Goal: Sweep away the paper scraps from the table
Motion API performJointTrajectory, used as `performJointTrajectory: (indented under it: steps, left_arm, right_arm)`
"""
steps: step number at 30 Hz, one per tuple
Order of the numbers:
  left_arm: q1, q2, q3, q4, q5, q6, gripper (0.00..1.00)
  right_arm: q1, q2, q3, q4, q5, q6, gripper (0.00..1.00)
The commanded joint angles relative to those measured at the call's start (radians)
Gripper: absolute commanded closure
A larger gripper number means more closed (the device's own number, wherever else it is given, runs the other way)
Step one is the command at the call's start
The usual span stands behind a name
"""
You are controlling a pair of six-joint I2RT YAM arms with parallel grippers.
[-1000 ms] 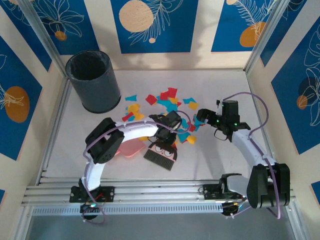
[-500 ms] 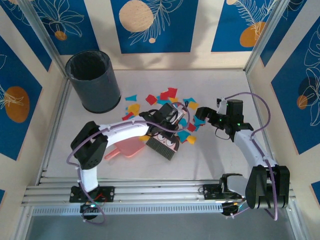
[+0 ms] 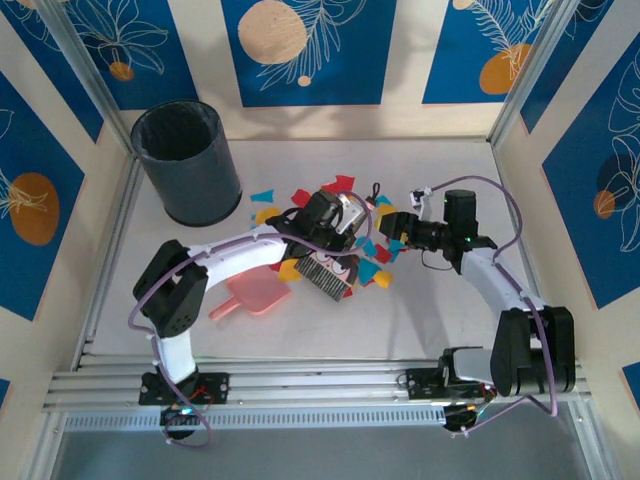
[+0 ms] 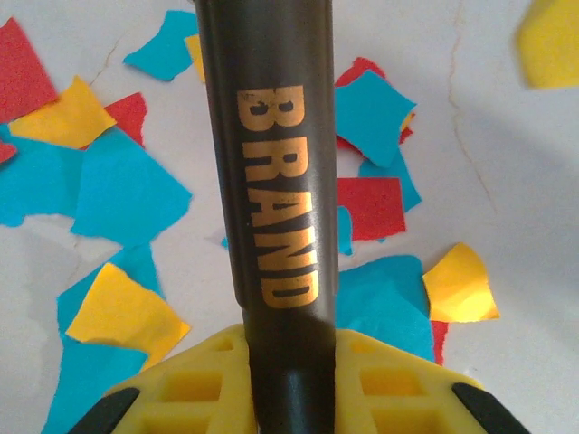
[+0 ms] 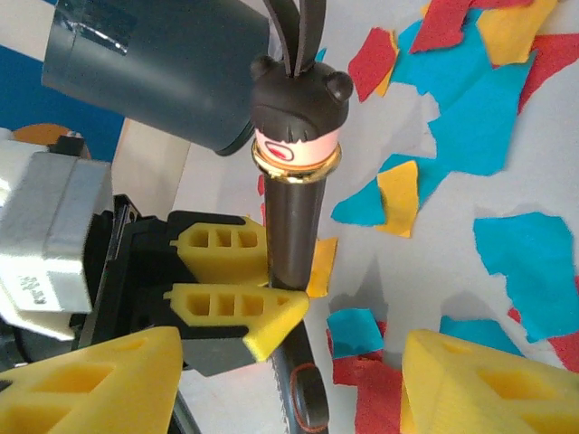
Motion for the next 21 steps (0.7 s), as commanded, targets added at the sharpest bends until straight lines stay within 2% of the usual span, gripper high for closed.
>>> performJointTrajectory:
  steps: [1, 10, 21]
  left_arm:
    - [0.003, -0.045, -0.012, 0.058, 0.057, 0.031, 0.79]
    - [0.004, -0.071, -0.048, 0.102, 0.117, 0.034, 0.79]
    - [0.003, -0.08, -0.062, 0.108, 0.123, 0.043, 0.79]
  right_arm:
    - [0.025, 0.028, 0.043, 0.023, -0.041, 0.015, 0.36]
    - [0.079, 0.121, 0.096, 0.055, -0.032, 0.038, 0.45]
    - [0.147, 0.209, 0.148, 0.059, -0.031, 0.036, 0.49]
